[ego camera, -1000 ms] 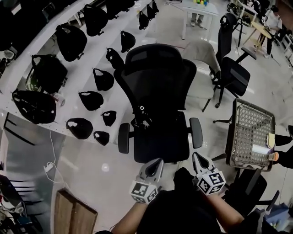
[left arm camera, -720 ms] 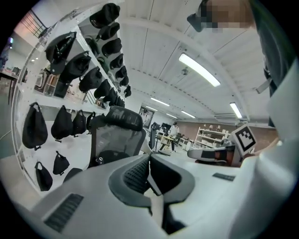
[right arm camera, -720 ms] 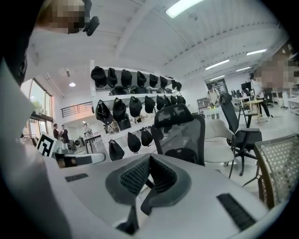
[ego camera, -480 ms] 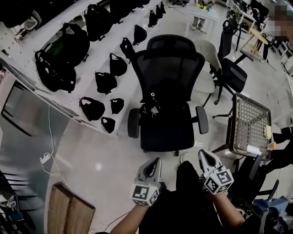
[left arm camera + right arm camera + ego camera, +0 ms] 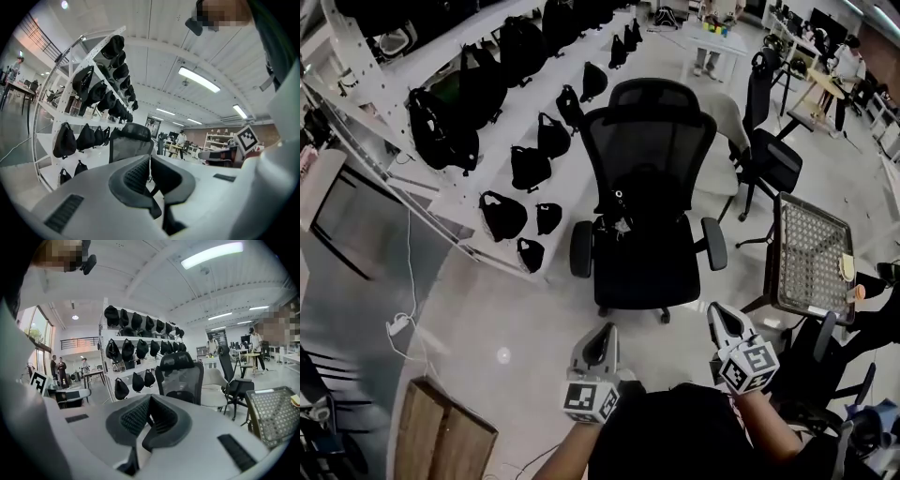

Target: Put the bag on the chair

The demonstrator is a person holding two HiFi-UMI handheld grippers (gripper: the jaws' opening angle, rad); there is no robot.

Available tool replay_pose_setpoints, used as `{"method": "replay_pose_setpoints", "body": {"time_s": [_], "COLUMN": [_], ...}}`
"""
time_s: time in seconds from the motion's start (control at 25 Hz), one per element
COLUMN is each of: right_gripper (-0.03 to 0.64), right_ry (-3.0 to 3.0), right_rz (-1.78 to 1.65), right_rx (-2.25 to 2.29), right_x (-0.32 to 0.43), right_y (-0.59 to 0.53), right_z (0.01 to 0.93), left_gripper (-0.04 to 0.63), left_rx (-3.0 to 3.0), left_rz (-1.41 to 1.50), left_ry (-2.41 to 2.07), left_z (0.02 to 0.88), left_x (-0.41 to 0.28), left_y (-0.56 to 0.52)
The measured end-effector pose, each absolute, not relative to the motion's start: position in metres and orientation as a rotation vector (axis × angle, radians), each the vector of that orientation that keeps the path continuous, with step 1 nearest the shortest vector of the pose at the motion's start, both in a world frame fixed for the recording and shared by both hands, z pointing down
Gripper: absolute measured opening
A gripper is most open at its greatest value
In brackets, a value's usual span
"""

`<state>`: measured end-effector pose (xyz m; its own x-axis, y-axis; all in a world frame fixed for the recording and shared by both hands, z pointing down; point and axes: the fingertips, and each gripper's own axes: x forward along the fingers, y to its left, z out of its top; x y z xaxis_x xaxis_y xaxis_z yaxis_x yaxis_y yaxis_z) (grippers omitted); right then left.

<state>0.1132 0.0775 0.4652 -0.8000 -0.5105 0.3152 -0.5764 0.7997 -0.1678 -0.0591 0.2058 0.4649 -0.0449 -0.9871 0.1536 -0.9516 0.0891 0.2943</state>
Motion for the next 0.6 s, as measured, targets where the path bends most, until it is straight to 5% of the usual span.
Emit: {"method": "replay_pose_setpoints", "body": {"time_s": [0.6], "right_gripper": [-0.002], "right_ry": [-2.725], "right_rz": [0.266], "right_rx": [0.845], "right_x": [0.154], "right_y": [0.072], "right_z": [0.455], "left_gripper": [0.014], "left_rx": [1.865], "left_rz": [-0.125], "left_ry": [-2.105], "left_z": [0.459], "left_x": [-0.035], "left_y": [0.222]}}
